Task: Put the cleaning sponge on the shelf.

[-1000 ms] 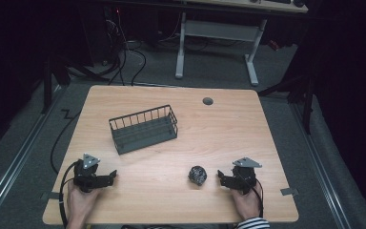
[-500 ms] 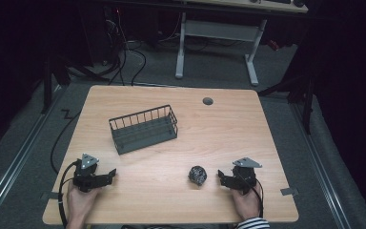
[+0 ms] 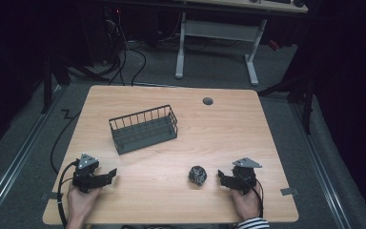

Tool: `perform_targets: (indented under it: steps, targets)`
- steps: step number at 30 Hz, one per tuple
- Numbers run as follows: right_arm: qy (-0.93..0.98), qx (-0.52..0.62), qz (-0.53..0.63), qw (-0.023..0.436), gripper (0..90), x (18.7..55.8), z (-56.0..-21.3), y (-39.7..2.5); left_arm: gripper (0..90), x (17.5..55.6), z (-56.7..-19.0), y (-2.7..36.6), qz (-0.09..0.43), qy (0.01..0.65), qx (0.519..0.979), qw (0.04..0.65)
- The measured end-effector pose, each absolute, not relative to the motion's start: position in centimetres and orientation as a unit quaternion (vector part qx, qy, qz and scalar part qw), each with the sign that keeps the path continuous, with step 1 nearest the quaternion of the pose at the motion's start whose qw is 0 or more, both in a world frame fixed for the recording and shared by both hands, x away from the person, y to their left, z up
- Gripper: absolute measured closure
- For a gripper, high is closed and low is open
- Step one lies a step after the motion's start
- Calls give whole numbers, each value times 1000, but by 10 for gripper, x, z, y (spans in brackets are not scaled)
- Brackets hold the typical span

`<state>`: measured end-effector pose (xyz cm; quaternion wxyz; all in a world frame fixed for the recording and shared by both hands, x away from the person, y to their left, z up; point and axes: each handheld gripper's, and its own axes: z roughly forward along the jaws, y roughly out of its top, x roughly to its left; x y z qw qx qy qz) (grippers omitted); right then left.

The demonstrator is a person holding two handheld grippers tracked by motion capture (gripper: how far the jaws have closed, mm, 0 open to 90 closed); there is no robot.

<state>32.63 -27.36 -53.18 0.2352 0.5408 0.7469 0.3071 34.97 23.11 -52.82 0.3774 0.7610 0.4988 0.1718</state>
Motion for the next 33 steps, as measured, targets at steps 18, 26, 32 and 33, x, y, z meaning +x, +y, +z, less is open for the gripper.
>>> perform_targets:
  steps: [18, 26, 32, 33]
  targets:
    - [747, 540, 308, 235, 218, 326, -532, -273, 295, 358, -496, 226, 172, 477, 763, 401]
    - [747, 540, 308, 235, 219, 326, -532, -273, 316, 366, -474, 230, 174, 478, 753, 418]
    - [747, 540, 308, 235, 219, 326, -532, -273, 299, 371, -462, 228, 186, 475, 757, 409]
    - [747, 540, 308, 235, 219, 326, -532, -273, 299, 371, -462, 228, 186, 475, 757, 409]
